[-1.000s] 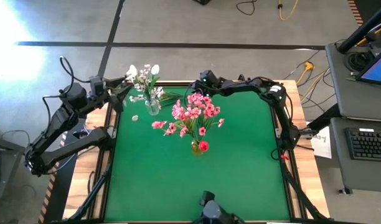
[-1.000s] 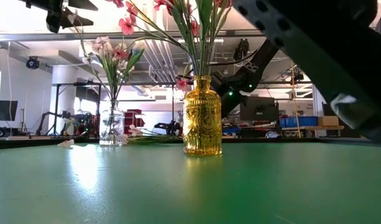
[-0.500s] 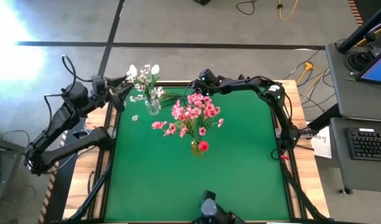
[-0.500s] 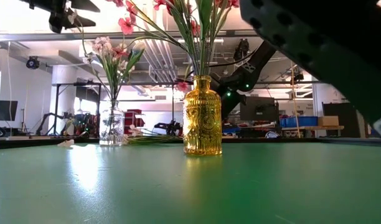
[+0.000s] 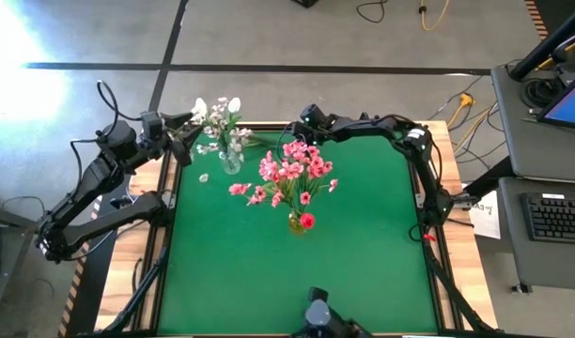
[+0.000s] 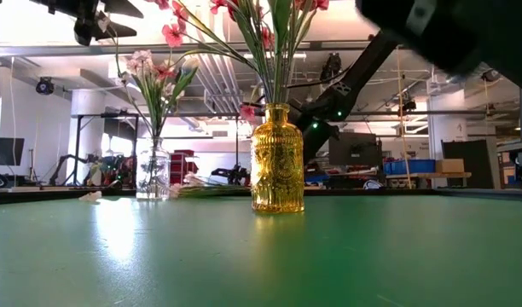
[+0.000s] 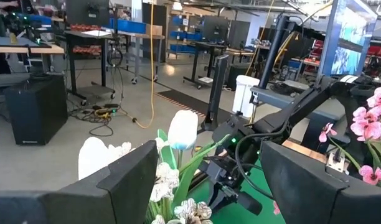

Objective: Sort flowers into vase by color
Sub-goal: Put the white flower into the transparent vase

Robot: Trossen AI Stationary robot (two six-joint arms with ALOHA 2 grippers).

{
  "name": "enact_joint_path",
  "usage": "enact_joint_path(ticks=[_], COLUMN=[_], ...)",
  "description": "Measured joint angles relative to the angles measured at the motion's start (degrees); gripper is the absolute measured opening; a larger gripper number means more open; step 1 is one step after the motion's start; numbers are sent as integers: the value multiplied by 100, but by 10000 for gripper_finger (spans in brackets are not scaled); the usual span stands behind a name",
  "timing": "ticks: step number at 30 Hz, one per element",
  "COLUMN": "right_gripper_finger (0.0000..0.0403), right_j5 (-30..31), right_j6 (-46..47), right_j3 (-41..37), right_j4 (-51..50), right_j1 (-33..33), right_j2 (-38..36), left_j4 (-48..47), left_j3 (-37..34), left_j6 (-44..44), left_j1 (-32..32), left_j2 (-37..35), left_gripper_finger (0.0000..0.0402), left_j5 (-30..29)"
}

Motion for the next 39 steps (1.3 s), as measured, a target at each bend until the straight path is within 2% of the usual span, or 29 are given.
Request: enact_joint_path(ticks=[15,21,27,34,39], right_gripper_finger=[14,14,13,13,13], right_j5=[63,69,103,269,277], right_j6=[-32,-40,159,258,302], right_j3=[-13,-11,-11,-4,-4], right_j4=[-328,-366,-250,-244,-222], right_j1=[-159,-403,-634,-664,-662], right_j2=[-1004,-1509,-2147,-2891,-3221], left_j4=[213,718,832,432,392], left_j3=[0,26,376,974,1136], left_j6=[171,404,691,739,734], left_j1=[0,-2,-4,-1,0], left_j2=[-2,10,266,730,928], left_gripper_finger=[271,271,271,271,271], left_j5=[4,23,630,553,599])
